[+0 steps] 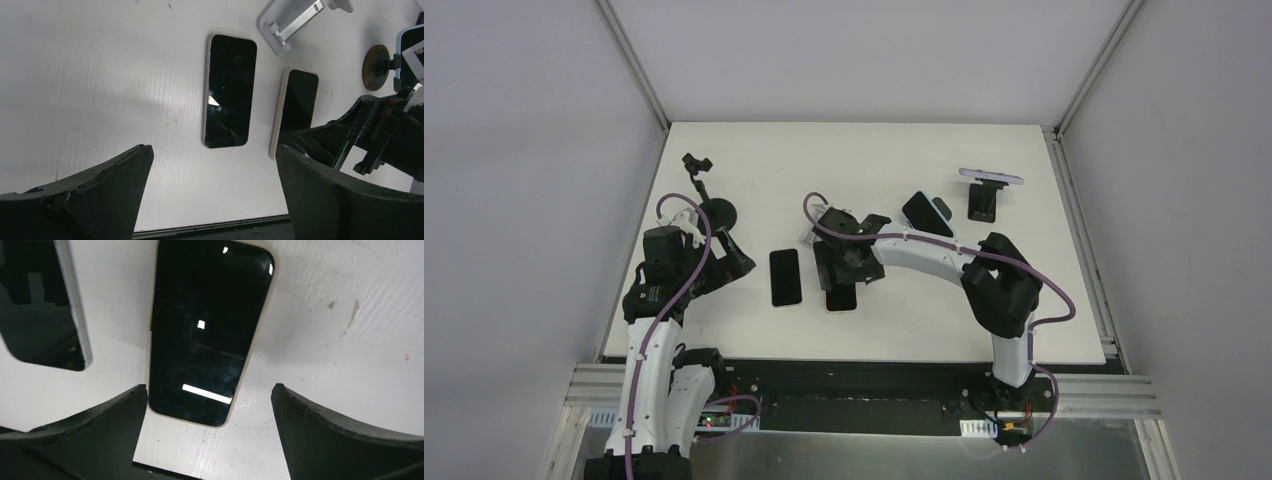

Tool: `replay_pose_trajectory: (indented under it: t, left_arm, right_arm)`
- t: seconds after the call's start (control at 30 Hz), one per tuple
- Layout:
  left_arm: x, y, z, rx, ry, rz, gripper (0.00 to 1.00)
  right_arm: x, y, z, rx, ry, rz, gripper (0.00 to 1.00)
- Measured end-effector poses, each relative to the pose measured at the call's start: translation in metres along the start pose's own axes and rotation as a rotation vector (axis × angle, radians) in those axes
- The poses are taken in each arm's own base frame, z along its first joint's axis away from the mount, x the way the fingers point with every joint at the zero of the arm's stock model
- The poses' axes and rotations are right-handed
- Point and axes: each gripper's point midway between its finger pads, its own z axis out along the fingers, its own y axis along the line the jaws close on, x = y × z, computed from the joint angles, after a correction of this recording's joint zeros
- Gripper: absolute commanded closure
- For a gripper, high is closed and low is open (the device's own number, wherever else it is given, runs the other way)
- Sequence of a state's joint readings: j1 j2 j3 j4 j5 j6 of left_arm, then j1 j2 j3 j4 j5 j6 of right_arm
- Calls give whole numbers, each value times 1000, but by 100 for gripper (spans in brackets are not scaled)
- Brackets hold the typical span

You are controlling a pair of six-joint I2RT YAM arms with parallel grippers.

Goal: Remove the phone from the phone stand

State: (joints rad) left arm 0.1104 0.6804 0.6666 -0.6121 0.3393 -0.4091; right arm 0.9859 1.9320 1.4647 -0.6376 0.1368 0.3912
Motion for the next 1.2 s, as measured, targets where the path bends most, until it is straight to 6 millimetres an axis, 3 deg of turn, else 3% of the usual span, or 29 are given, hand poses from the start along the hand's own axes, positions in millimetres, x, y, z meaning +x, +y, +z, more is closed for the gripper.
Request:
replay_pose_trajectory:
  t: [0.17,0.53,0.8,1.2]
  left_arm:
    - [0,0,0,0,0,0,0]
    - [0,0,0,0,0,0,0]
    - [0,0,0,0,0,0,0]
    - [0,-1,-1,3,-5,2,0]
  right_arm:
    - [13,-11,8,43,23,58,1]
    - [-3,-1,13,32,-50,212,1]
    - [-1,2,30,79,-41,209,1]
    - [3,1,34,162,-47,135,28]
